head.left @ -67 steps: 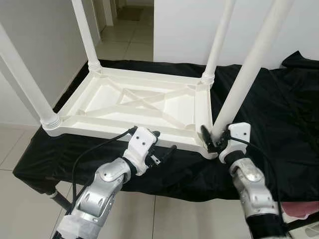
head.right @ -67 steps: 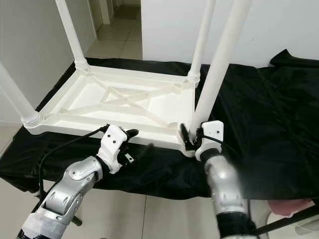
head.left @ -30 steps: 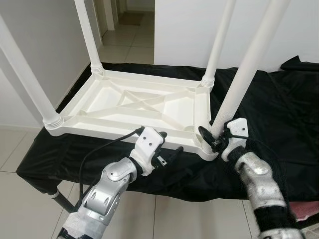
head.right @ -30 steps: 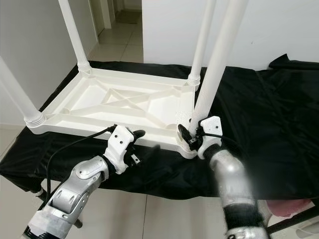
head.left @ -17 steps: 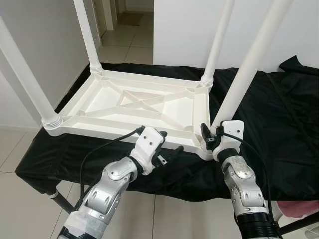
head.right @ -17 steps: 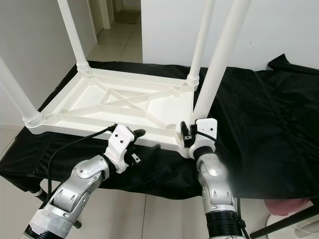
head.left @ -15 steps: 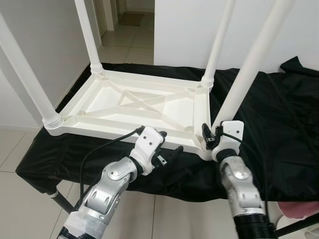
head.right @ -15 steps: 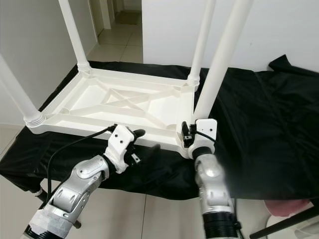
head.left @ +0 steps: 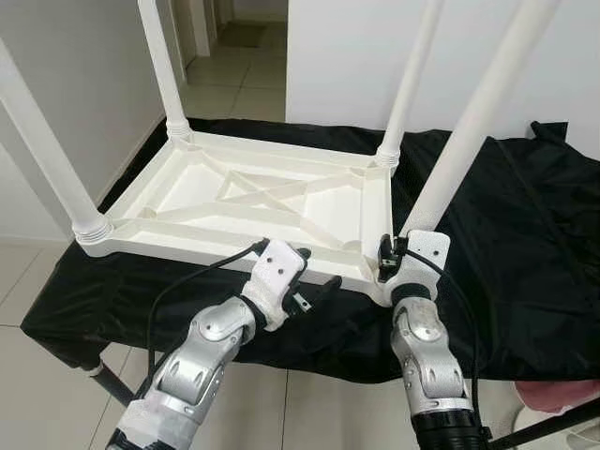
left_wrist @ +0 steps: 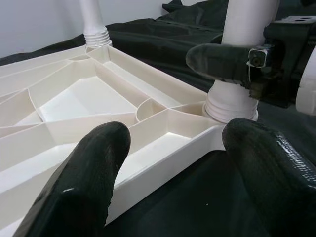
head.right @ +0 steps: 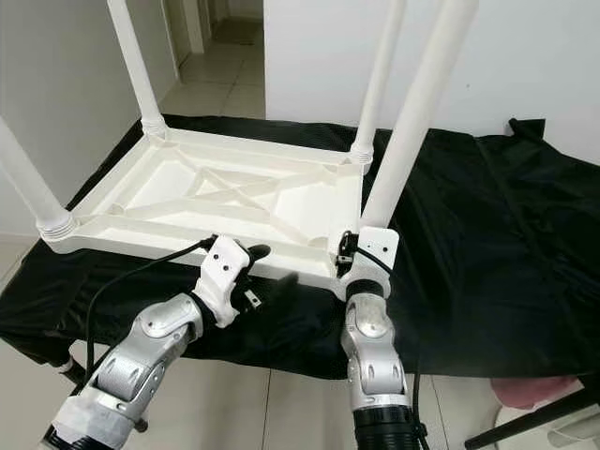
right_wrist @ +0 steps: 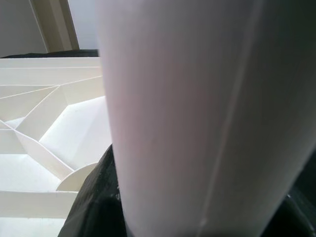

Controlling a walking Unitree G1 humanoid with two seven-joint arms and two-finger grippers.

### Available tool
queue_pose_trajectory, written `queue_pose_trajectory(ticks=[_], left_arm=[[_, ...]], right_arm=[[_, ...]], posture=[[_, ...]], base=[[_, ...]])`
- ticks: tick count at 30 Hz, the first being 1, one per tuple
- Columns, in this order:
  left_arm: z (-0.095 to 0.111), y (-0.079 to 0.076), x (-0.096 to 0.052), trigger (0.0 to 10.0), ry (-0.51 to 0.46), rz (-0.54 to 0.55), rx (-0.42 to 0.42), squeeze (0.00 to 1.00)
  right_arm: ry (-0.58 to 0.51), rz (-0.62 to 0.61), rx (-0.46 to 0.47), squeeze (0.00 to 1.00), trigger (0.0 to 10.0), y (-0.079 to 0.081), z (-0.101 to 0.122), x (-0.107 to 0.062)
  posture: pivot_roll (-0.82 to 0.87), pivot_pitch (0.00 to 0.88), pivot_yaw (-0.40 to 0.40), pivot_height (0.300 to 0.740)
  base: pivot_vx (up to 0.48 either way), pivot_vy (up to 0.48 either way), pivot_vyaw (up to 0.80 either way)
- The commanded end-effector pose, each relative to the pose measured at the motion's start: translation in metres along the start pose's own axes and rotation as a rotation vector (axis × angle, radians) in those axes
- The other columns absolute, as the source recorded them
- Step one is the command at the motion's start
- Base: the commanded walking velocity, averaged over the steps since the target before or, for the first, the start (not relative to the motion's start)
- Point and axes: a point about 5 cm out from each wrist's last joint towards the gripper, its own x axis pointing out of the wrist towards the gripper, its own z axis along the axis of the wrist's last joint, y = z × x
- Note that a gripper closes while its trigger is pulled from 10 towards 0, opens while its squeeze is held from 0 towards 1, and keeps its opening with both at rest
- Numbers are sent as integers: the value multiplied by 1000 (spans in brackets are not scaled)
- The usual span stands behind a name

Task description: Building children table

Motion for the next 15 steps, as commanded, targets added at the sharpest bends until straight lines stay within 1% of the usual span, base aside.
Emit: queue_pose_trajectory(ticks=[1, 2, 4, 6, 7, 8, 9, 10, 12, 15], left_arm=[[-1, 0, 0, 10000, -2, -19, 6, 0], [-1, -1, -1, 10000, -2, -20, 5, 0], [-1, -1, -2, 10000, 0, -17, -4, 0], [-1, -1, -2, 10000, 0, -17, -4, 0], [-2, -1, -2, 10000, 3, -20, -1, 0], [-2, -1, -2, 10000, 3, -20, -1, 0], [-2, -1, -2, 10000, 3, -19, 2, 0], [-2, -1, -2, 10000, 4, -15, -1, 0], [-2, 0, -2, 10000, 4, -13, -2, 0], [-1, -1, -3, 10000, 0, -10, -6, 0]], right_arm=[[54, 11, 36, 380, 10000, 5, -10, -2], [33, 39, 39, 1000, 10000, 6, -6, -1], [6, 55, 34, 1000, 10000, 6, -1, -1], [6, 55, 34, 1000, 10000, 6, -1, -1], [-13, 56, 17, 1000, 10000, 2, 0, -2], [-13, 56, 17, 1000, 10000, 2, 0, -2], [-29, 69, 10, 980, 10000, 0, 1, -2], [-34, 81, 12, 0, 10000, -4, 0, -2], [-38, 99, 9, 0, 10000, -7, 0, -3], [-57, 196, -18, 0, 10000, -12, -1, -3]], posture=[[-7, 0, 15, 740], [-8, 0, 19, 740], [-8, 0, 19, 740], [-8, 0, 19, 740], [-8, 0, 13, 740], [-8, 0, 13, 740], [-8, 0, 13, 740], [-8, 0, 13, 740], [-8, 0, 13, 740], [-7, 0, 14, 740]], base=[[0, 0, 0], [0, 0, 0], [0, 0, 0], [0, 0, 0], [0, 0, 0], [0, 0, 0], [0, 0, 0], [0, 0, 0], [0, 0, 0], [0, 0, 0]])
